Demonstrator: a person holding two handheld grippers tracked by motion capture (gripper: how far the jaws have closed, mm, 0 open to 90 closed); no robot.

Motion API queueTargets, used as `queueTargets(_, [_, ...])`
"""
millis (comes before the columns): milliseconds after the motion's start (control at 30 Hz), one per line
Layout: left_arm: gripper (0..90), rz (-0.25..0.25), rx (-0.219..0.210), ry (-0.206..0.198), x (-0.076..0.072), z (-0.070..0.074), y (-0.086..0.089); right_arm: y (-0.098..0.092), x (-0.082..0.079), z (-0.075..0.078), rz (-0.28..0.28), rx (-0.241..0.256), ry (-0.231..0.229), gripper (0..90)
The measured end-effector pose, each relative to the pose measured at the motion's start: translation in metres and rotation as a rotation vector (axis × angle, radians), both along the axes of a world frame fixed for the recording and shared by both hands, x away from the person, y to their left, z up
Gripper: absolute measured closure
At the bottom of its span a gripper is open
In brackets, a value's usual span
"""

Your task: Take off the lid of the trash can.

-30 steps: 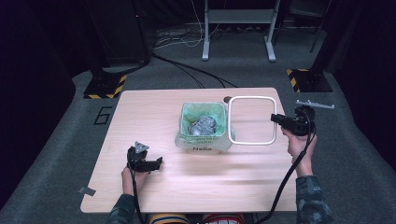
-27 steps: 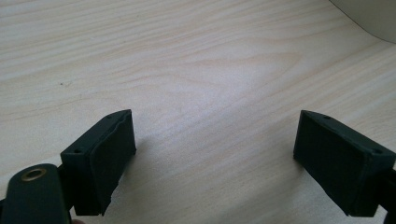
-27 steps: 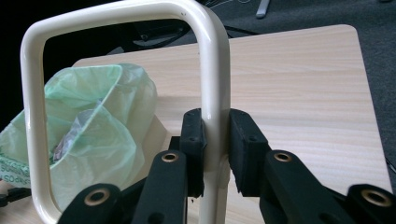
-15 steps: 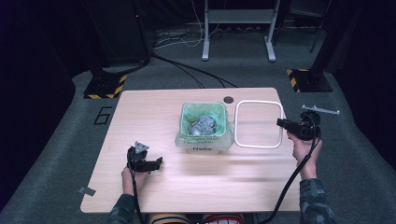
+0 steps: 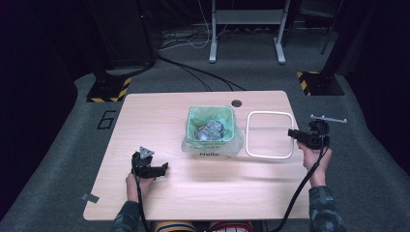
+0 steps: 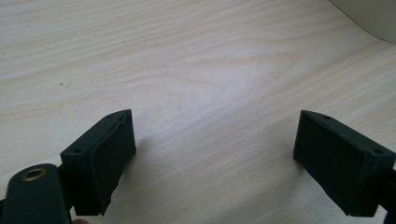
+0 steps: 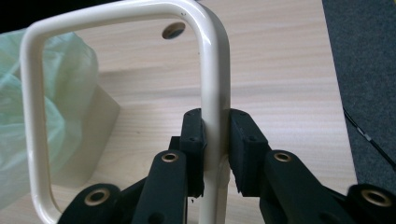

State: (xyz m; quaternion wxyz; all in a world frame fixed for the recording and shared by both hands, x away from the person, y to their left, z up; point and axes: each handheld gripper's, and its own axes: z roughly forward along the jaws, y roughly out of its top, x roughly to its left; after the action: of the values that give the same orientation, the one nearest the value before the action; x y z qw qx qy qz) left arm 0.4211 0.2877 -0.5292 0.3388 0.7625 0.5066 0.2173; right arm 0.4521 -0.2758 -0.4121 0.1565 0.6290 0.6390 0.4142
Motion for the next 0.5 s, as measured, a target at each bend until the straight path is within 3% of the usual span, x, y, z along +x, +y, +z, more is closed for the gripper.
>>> queueTargets(300, [12.2,0.000,0.001,0.000,0.000,0.000,0.000,0.003,0.015,-0.037,-0.013,-0.013,0.089,76.8])
queueTargets(500, [12.3,0.001,0.002,0.003,0.000,0.000,0.000,0.002,0.021,-0.052,-0.034,-0.031,0.130,76.8])
